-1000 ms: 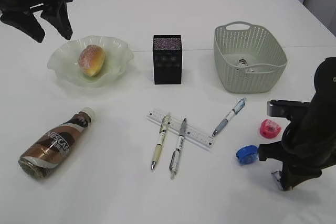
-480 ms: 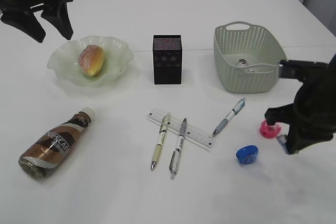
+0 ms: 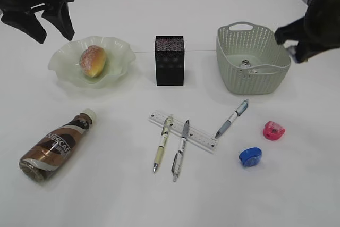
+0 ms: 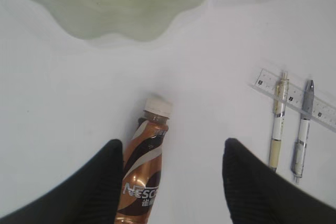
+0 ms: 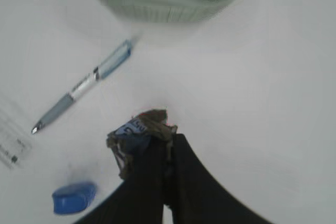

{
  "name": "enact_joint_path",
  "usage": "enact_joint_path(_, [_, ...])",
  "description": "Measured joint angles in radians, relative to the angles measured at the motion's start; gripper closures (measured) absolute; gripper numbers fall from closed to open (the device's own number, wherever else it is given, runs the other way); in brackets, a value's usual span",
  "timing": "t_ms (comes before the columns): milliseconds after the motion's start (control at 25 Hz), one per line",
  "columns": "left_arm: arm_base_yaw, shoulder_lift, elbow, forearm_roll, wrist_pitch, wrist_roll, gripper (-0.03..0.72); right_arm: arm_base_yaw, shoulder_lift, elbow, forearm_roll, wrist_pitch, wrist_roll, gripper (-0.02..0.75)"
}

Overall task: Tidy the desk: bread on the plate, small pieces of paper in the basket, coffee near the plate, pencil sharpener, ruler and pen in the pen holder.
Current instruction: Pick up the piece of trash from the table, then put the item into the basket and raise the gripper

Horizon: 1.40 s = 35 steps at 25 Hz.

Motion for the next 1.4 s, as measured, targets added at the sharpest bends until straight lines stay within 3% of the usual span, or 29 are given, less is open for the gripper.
enact_joint_path(320, [0.000, 0.000, 0.000, -0.037, 0.000, 0.000, 0.255, -0.009, 0.140, -0.275, -0.042, -0.062, 0.045, 0.725])
enact_joint_path(760, [0.000, 0.000, 0.000, -0.041, 0.000, 0.000, 0.255, -0.049, 0.407, -0.502, -0.048, -0.113, 0.072, 0.725])
enact_joint_path(1000, [0.000, 0.000, 0.000, -0.041, 0.000, 0.000, 0.255, -0.107, 0.508, -0.571, 0.003, -0.117, 0.089, 0.725])
enact_joint_path(1400, [0.000, 0.000, 0.000, -0.041, 0.000, 0.000, 0.255, -0.107, 0.600, -0.577, 0.039, -0.148, 0.091, 0.725])
